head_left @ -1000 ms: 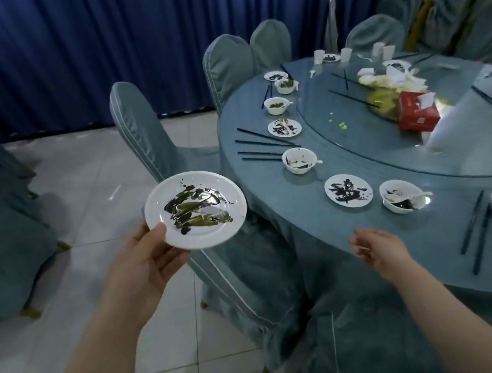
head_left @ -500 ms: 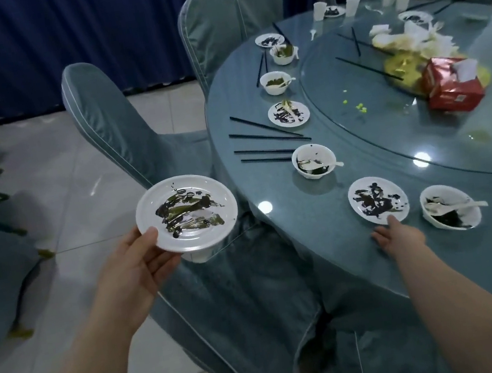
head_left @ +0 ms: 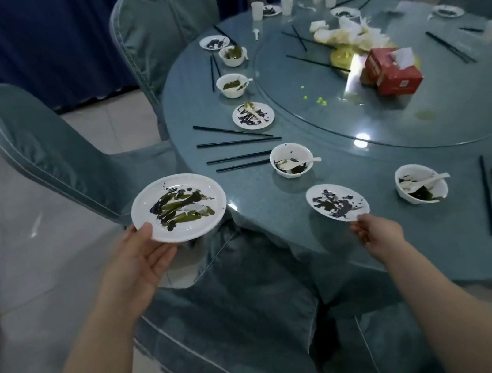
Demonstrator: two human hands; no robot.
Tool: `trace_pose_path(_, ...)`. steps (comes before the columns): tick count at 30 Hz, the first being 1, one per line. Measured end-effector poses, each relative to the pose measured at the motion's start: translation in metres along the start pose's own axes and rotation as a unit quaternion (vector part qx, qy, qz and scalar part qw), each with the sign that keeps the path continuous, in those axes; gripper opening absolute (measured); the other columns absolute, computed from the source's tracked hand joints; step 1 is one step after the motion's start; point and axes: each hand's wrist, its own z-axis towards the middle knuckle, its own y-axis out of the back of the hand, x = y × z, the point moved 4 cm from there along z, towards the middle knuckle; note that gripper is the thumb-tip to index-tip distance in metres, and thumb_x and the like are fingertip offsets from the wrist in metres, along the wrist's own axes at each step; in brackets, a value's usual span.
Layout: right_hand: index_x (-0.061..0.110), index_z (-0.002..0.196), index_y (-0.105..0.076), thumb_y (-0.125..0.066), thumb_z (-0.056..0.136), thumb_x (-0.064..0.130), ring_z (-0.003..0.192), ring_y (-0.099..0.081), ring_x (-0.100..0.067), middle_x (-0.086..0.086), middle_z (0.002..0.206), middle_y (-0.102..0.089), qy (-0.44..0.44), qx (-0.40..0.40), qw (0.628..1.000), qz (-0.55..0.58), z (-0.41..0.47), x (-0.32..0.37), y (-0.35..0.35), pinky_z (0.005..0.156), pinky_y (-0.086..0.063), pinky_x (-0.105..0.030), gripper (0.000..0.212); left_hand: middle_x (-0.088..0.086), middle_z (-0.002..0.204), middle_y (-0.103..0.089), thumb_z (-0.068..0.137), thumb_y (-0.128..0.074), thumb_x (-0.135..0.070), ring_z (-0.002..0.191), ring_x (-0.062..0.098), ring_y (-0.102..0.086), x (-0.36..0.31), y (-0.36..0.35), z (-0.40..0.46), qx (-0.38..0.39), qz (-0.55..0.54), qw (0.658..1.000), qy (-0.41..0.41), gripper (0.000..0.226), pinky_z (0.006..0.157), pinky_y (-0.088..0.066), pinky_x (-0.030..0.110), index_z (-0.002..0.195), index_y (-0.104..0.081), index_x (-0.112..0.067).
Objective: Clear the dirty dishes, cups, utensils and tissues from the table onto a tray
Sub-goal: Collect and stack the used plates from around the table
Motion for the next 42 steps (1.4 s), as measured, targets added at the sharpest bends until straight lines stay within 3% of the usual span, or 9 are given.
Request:
trace_pose_path(2,0.0,0.081,-0.057,-0.057,0.087,0.001,0.041,-0.056,-0.01,-0.014,0.068,-0.062,0.02,0.015,1.0,0.01,-0.026,0.001,-0.009,0.035,-0.038,-0.013,0.007,-0.001,0.082,-0.075,0.095,-0.052,-0.02,0.071,0.011,-0.072,-0.008,0.012,0.01,0.014,0.002,1.0,0.01,0.016,0.058,-0.056,0.02,0.111,-0.057,-0.022)
trace_pose_path(8,0.003,0.079,-0.055,-0.056,0.09,0.003,0.039,-0.052,-0.006,-0.004,0.05,-0.061,0.082,0.102,0.991,0.007,-0.11,-0.006,-0.067,0.037,-0.037,-0.013,0.011,0.003,0.093,-0.074,0.093,-0.056,-0.02,0.083,0.016,-0.07,-0.042,0.065,0.028,0.042,0.007,0.999,0.024,0.039,0.061,-0.057,0.021,0.132,-0.049,-0.017)
trace_pose_path(14,0.005,0.084,-0.056,-0.058,0.09,0.006,0.041,-0.051,-0.006,-0.003,0.054,-0.063,0.13,0.195,0.971,-0.051,-0.19,-0.027,-0.151,0.038,-0.038,-0.015,0.007,0.001,0.088,-0.075,0.095,-0.054,-0.015,0.075,0.015,-0.071,-0.073,0.111,0.03,0.066,0.062,0.996,-0.008,0.029,0.061,-0.057,0.022,0.124,-0.055,-0.014)
trace_pose_path(20,0.009,0.079,-0.057,-0.064,0.086,0.005,0.041,-0.052,-0.01,-0.004,0.054,-0.064,0.18,0.295,0.921,-0.178,-0.25,-0.041,-0.262,0.041,-0.042,-0.018,0.011,0.002,0.093,-0.075,0.094,-0.054,-0.018,0.077,0.016,-0.072,-0.101,0.158,0.031,0.098,0.063,0.993,-0.022,0.03,0.061,-0.056,0.023,0.124,-0.055,-0.015)
trace_pose_path(25,0.011,0.081,-0.059,-0.064,0.087,0.009,0.045,-0.053,-0.012,-0.005,0.058,-0.064,0.203,0.335,0.888,-0.241,-0.273,-0.057,-0.352,0.043,-0.041,-0.019,0.008,0.001,0.089,-0.075,0.094,-0.052,-0.018,0.073,0.013,-0.072,-0.133,0.199,0.048,0.088,0.051,0.994,-0.044,0.029,0.061,-0.056,0.023,0.122,-0.055,-0.017)
trace_pose_path(30,0.012,0.082,-0.055,-0.059,0.09,0.007,0.054,-0.063,-0.015,-0.006,0.067,-0.067,0.16,0.408,0.861,-0.259,-0.29,-0.079,-0.455,0.05,-0.051,-0.026,0.011,0.002,0.095,-0.075,0.095,-0.052,-0.017,0.079,0.017,-0.072,-0.177,0.247,0.084,0.052,0.061,0.995,-0.059,0.028,0.065,-0.057,0.024,0.123,-0.056,-0.02)
trace_pose_path(34,0.008,0.096,-0.055,-0.06,0.087,-0.003,0.058,-0.067,-0.017,-0.011,0.077,-0.069,0.174,0.448,0.841,-0.25,-0.293,-0.065,-0.534,0.056,-0.057,-0.029,0.015,0.001,0.087,-0.075,0.096,-0.051,-0.014,0.073,0.017,-0.072,-0.224,0.263,0.128,0.033,0.068,0.995,-0.066,0.026,0.062,-0.056,0.024,0.121,-0.055,-0.019)
trace_pose_path(39,0.014,0.1,-0.063,-0.063,0.084,-0.006,0.074,-0.071,-0.017,-0.01,0.084,-0.071,0.221,0.452,0.829,-0.245,-0.277,-0.035,-0.607,0.063,-0.055,-0.024,0.026,0.004,0.09,-0.075,0.096,-0.053,-0.016,0.076,0.02,-0.072,-0.282,0.256,0.192,0.055,0.078,0.993,-0.074,0.03,0.062,-0.056,0.025,0.126,-0.052,-0.018)
trace_pose_path(42,0.018,0.096,-0.065,-0.064,0.084,-0.004,0.069,-0.07,-0.012,-0.001,0.075,-0.073,0.225,0.438,0.842,-0.221,-0.262,-0.021,-0.629,0.06,-0.053,-0.02,0.025,0.004,0.091,-0.075,0.095,-0.053,-0.012,0.076,0.02,-0.072,-0.299,0.247,0.229,0.07,0.076,0.992,-0.074,0.031,0.062,-0.056,0.024,0.126,-0.052,-0.018)
